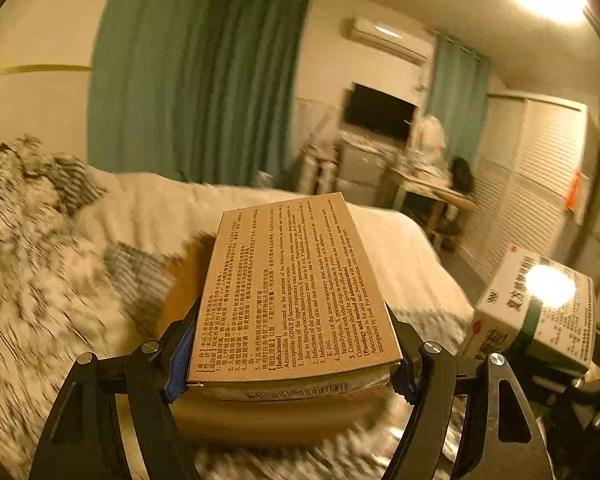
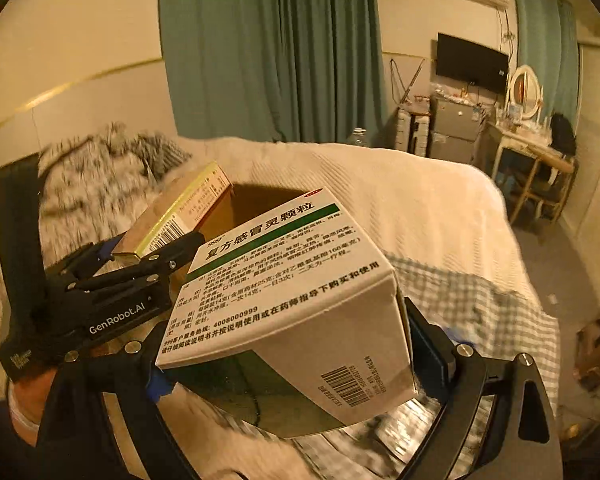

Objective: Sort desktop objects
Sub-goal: 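Carry the tan leaflet box in the left tool while the right tool carries the medicine box, then return to the pile and grasp the foil blister pack with the right tool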

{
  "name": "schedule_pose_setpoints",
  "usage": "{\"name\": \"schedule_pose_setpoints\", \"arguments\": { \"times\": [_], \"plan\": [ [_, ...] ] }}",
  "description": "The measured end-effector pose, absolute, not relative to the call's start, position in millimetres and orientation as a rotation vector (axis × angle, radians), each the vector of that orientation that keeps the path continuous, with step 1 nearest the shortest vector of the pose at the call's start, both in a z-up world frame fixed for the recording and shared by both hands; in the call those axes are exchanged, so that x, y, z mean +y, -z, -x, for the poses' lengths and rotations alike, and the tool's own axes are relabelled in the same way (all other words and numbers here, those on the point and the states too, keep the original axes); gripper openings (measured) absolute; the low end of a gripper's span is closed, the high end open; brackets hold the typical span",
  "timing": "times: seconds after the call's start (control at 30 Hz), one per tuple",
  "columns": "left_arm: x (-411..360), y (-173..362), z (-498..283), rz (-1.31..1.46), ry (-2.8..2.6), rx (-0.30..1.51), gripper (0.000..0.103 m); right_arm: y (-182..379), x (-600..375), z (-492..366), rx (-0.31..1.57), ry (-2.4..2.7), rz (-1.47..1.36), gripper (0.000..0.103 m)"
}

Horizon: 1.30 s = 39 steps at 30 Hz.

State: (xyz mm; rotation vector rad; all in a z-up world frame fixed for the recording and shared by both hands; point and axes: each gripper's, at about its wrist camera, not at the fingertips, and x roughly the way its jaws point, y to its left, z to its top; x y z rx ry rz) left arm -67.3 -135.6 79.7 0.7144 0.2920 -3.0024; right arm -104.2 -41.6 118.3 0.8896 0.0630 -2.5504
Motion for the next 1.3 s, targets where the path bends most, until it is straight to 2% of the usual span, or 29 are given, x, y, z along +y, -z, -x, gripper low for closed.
{"name": "schedule_pose_setpoints", "arguments": {
  "times": [0.13, 0.27, 0.33, 0.4, 0.47, 0.73, 0.87, 1.0, 1.23, 1.3],
  "plan": [
    [-168.6, -58.0, 99.8, -0.72, 2.964, 0.266, 0.078, -100.9, -68.0, 153.2, -0.136, 2.51, -0.93, 0.093],
    [-193.6, -24.9, 109.2, -0.741, 2.961, 0.337, 0.078, -73.7, -93.5, 194.3, -0.214, 2.483, -0.972, 0.094],
    [-194.8, -20.1, 114.9, -0.731, 2.974, 0.301, 0.078, -62.8, -100.6, 204.7, -0.221, 2.46, -0.979, 0.095],
    [-191.0, -16.9, 123.1, -0.73, 3.014, 0.234, 0.084, -57.3, -108.3, 213.7, -0.182, 2.447, -0.955, 0.096],
    [-183.2, -12.9, 125.7, -0.735, 3.026, 0.176, 0.103, -57.0, -110.9, 215.3, -0.146, 2.474, -0.91, 0.1],
    [-167.2, -10.7, 112.9, -0.839, 3.032, 0.206, 0.103, -76.4, -47.3, 173.1, -0.271, 2.614, -0.87, 0.103],
    [-139.2, -19.9, 79.7, -0.897, 3.053, 0.115, 0.103, -78.2, -0.3, 131.5, -0.219, 2.668, -0.989, 0.103],
    [-102.9, -16.4, 47.3, -1.01, 3.064, 0.111, 0.103, -69.3, 57.7, 90.3, -0.185, 2.694, -1.102, 0.103],
    [-28.7, 25.7, 26.0, -1.201, 3.03, 0.084, 0.103, -33.8, 124.4, 59.8, -0.029, 2.648, -1.27, 0.103],
    [-2.1, 47.3, 29.7, -1.278, 3.035, 0.06, 0.103, -20.2, 135.4, 59.6, -0.058, 2.637, -1.281, 0.103]
  ]
}}
